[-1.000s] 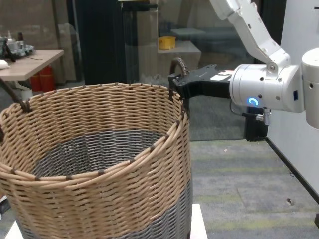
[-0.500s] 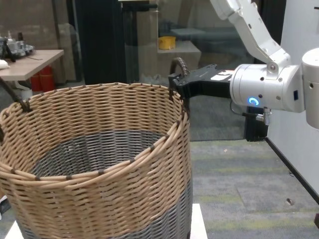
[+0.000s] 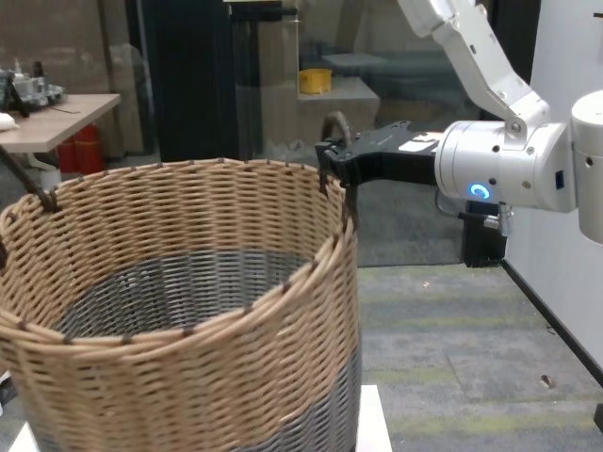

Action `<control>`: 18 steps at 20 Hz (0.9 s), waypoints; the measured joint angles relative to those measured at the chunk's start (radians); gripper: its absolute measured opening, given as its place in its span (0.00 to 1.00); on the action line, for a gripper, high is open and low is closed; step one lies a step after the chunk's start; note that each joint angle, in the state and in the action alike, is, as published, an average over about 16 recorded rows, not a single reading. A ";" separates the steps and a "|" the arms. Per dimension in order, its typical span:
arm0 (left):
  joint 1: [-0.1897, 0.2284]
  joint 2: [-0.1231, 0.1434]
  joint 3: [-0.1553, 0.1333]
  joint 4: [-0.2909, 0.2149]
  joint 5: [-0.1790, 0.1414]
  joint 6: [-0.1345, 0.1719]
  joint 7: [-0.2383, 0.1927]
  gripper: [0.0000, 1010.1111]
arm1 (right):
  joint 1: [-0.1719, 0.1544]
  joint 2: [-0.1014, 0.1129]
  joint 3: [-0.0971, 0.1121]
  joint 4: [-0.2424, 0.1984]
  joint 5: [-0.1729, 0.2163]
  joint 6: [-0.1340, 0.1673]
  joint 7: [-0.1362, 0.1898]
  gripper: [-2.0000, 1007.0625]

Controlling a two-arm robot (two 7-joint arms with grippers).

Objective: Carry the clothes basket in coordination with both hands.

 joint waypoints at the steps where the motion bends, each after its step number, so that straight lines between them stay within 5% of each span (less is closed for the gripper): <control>1: 0.000 0.000 0.000 0.000 0.000 0.000 0.000 0.00 | 0.000 0.000 0.000 0.000 0.000 0.000 0.000 0.13; 18: 0.000 0.000 0.000 0.000 0.000 -0.001 0.000 0.09 | 0.000 0.000 0.000 0.000 0.000 0.000 0.000 0.68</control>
